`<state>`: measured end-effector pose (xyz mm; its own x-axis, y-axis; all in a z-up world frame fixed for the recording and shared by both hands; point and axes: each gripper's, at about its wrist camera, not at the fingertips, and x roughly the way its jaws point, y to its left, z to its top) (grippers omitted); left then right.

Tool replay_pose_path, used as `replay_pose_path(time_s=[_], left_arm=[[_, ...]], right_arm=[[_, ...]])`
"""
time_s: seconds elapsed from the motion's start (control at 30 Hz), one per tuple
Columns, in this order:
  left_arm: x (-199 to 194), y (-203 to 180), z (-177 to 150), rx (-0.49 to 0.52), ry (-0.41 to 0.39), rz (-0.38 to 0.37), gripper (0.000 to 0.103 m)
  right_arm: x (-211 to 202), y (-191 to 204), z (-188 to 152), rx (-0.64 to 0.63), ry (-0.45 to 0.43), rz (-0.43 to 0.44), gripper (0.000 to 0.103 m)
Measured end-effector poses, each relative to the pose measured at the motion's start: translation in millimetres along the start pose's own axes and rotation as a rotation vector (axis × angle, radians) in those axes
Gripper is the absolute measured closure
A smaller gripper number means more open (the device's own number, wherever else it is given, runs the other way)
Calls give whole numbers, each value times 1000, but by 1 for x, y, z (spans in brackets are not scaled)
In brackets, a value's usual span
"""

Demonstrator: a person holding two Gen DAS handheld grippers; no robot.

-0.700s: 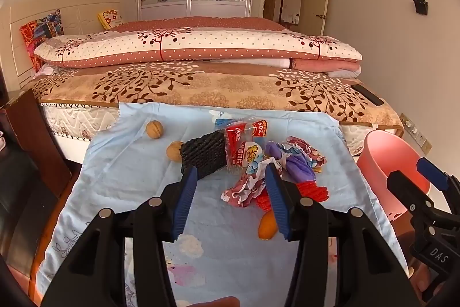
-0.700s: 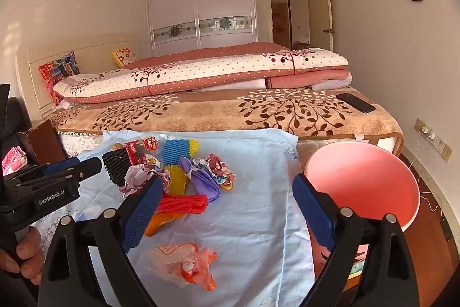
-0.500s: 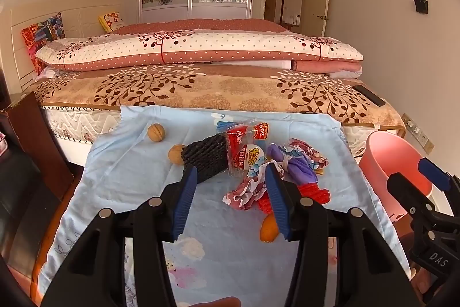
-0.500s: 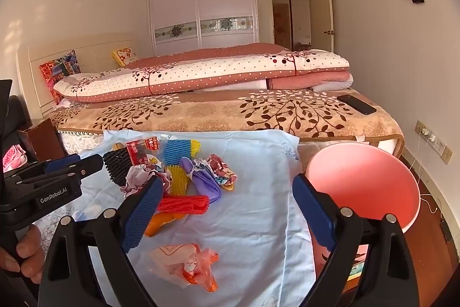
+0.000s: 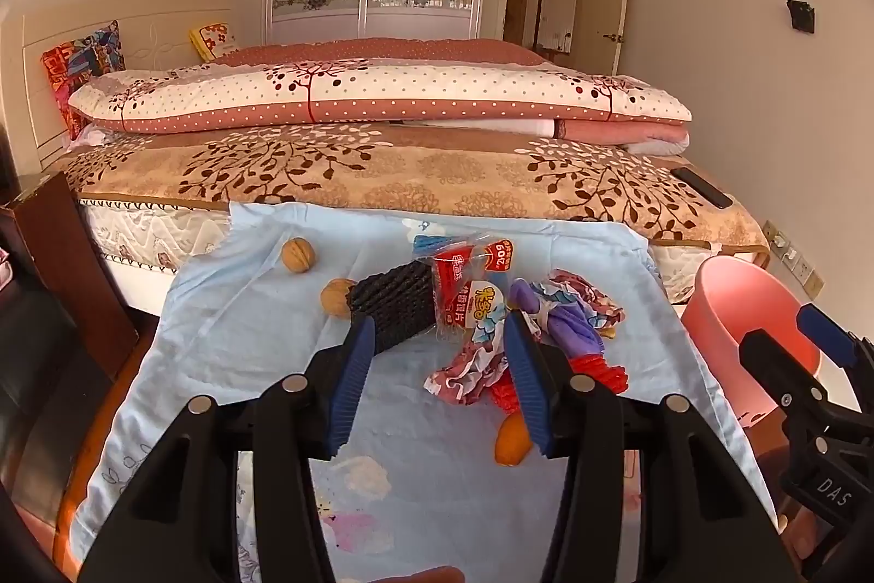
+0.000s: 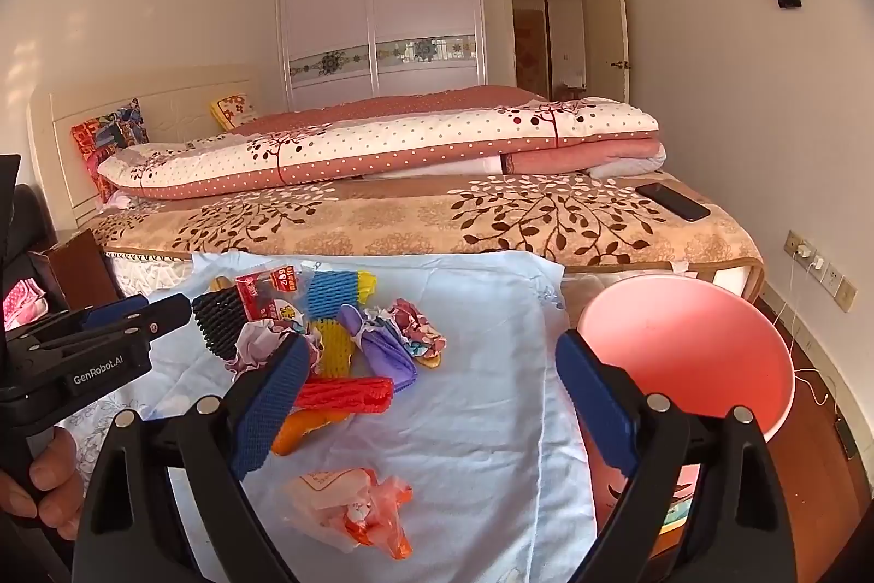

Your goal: Collect trash

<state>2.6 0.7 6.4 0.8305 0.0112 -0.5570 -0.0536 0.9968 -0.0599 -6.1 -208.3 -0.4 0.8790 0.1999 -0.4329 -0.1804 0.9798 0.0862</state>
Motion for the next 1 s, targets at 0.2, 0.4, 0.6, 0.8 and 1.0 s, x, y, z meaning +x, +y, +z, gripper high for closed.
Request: replay_pose_path(time_s=[0.2,0.4,0.6,0.8,1.0], left_arm=[[1,0,1,-1,0,0,53],[1,-1,0,-2,-2,1,53],[1,-1,-1,-3,-3,2,53],[1,-2,1,-5,-3,-3,53],[2,-3,0,-7,-4,-9,53]], right_arm=[[0,-1,0,1,-2,-3,13],[1,0,-1,0,-3,-4,13],[-1,0,-2,2,-7,-8,13],[-3,-1,-1,3,-12,-11,13],[-4,-1,-1,4,-13,-14,13]])
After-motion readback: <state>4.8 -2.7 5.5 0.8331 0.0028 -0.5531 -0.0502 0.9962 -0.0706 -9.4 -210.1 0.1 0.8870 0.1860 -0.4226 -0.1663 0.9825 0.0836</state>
